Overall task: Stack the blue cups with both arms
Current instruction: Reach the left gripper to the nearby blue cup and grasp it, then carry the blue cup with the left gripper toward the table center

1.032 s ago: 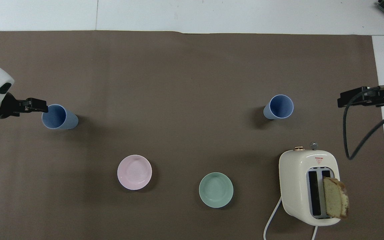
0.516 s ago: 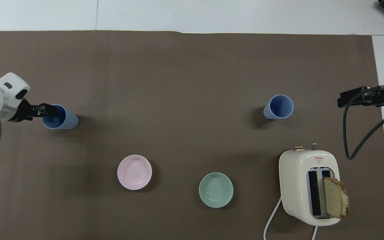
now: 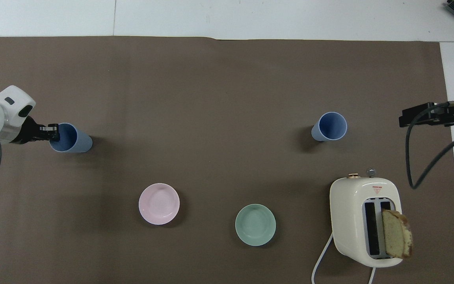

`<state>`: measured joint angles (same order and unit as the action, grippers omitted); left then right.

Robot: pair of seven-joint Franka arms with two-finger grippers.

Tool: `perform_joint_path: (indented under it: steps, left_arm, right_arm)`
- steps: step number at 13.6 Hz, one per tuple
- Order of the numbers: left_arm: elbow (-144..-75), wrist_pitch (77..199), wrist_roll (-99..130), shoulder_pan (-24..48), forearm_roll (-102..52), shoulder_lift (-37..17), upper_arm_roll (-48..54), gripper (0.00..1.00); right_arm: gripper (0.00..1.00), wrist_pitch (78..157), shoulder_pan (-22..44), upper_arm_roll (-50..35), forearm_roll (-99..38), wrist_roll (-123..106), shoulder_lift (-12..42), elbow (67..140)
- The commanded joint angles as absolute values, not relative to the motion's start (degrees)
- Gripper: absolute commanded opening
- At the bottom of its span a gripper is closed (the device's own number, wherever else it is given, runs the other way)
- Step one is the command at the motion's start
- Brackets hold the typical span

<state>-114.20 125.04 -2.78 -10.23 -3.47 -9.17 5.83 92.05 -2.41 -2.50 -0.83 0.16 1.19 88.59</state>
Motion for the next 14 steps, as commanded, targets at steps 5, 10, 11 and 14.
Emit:
perform_joint_path:
  steps: [5,10,11,14]
  left_arm:
    - [-99.5,113.9,2.3,-8.6,-6.4,-9.3,6.6,0.00]
    - [-97.9,114.9,20.4,3.6,-5.8,-9.7,6.5,0.00]
    - [-97.9,115.9,24.0,6.6,-5.8,-10.0,6.5,0.00]
    - [-98.0,121.7,34.3,15.2,-5.2,-13.5,6.5,0.00]
  right_arm:
    - [1.00,91.9,-2.8,-2.6,-1.9,0.8,0.3,89.5]
    - [1.00,91.8,-2.8,-2.6,-1.9,0.8,0.4,89.5]
    - [1.00,91.9,-2.8,-2.6,-1.9,0.8,0.4,89.5]
    - [1.00,91.9,-2.8,-2.6,-1.9,0.8,0.4,89.5]
